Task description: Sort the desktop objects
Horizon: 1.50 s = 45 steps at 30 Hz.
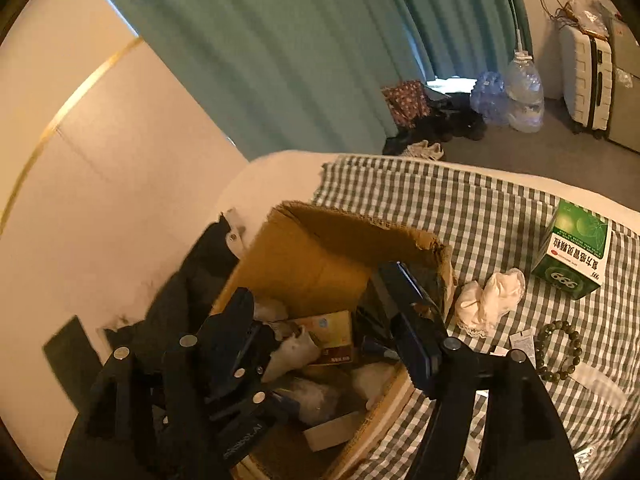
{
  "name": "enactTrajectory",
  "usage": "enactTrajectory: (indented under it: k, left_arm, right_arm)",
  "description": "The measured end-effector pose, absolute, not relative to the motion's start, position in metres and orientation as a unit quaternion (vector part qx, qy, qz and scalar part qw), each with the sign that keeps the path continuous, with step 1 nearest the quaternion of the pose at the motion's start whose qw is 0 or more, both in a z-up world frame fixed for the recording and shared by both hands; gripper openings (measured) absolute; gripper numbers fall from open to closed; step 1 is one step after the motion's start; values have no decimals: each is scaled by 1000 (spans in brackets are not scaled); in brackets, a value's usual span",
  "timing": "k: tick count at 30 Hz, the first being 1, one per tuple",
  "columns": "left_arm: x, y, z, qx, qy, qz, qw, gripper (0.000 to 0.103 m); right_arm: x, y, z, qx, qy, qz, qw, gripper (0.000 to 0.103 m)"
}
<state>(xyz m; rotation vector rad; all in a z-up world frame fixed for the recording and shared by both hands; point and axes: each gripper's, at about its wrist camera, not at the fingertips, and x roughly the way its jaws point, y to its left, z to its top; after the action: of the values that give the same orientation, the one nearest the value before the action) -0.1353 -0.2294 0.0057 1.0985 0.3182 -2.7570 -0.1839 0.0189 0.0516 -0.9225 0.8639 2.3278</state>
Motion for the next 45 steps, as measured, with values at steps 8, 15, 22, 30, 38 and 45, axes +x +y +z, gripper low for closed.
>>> enactTrajectory:
  k: [8, 15, 22, 30, 38, 45]
  left_arm:
    - [-122, -241, 16, 364, 102, -918, 119, 103]
    - [-123, -244, 12, 371, 117, -915, 109, 103]
    - [-130, -231, 1, 387, 116, -911, 83, 103]
    - [-93, -129, 6, 400, 68, -913, -37, 103]
    - [-46, -39, -34, 471, 1, -878, -88, 103]
    - [-45, -25, -85, 560, 14, -827, -47, 103]
  right_arm:
    - [-211, 14, 54, -399, 311, 835, 215, 76]
    - [-215, 14, 47, -395, 361, 823, 189, 76]
    - [-155, 15, 53, -372, 261, 830, 323, 76]
    - [2, 15, 40, -384, 173, 771, 478, 76]
    - [154, 58, -7, -353, 384, 676, 520, 77]
    - [170, 75, -43, -352, 442, 640, 521, 76]
